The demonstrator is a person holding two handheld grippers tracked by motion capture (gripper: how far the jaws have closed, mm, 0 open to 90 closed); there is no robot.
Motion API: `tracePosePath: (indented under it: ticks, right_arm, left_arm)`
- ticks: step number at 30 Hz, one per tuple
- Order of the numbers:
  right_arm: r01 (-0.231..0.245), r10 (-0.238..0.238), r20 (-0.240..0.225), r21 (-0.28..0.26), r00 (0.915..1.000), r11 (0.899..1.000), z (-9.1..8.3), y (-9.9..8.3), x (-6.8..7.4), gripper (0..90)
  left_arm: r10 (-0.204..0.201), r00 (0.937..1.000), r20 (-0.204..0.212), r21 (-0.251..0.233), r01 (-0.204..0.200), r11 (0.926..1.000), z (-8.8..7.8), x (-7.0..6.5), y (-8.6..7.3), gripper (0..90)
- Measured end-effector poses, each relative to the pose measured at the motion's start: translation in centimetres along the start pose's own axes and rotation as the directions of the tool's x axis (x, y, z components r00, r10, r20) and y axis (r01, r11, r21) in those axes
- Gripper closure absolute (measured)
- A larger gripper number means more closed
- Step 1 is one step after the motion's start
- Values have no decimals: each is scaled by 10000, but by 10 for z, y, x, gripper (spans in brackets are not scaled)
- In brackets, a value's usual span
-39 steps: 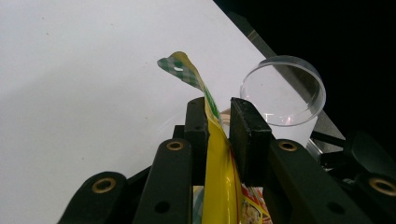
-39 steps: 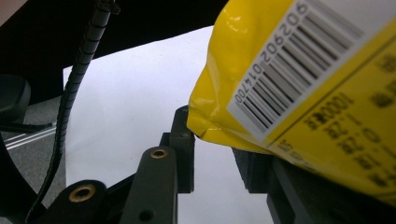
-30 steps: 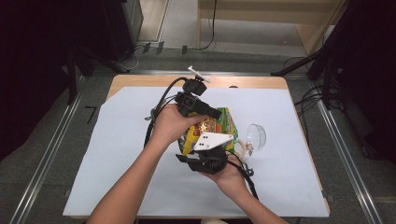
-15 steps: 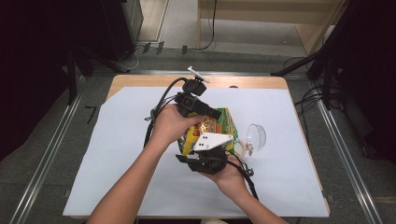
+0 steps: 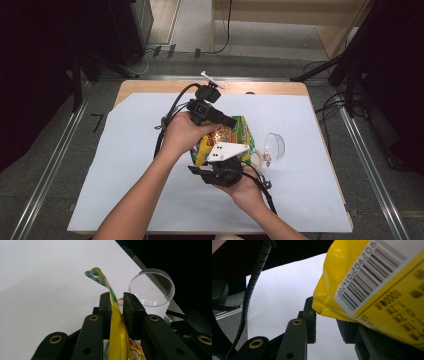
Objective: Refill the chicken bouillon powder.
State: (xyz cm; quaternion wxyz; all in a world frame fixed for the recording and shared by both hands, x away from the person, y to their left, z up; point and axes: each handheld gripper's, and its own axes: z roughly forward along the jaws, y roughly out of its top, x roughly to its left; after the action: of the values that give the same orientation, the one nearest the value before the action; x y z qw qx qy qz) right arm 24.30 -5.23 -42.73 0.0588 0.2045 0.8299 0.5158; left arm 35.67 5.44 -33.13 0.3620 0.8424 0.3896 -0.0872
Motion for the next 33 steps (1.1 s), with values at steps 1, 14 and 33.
tracePosePath:
  ticks: [1,14,33]
  right_arm:
    - [-6,6,5,4,10000,10000,0,0,0,712]
    - [131,-130,62,-66,9999,9999,-2,1,-1,712]
    - [67,-67,22,40,10000,10000,0,0,0,712]
  left_arm:
    - [0,10000,0,0,0,10000,0,0,0,776]
    - [18,10000,16,-71,-18,10000,-1,-3,1,775]
    - [12,10000,36,82,-12,10000,2,-1,0,776]
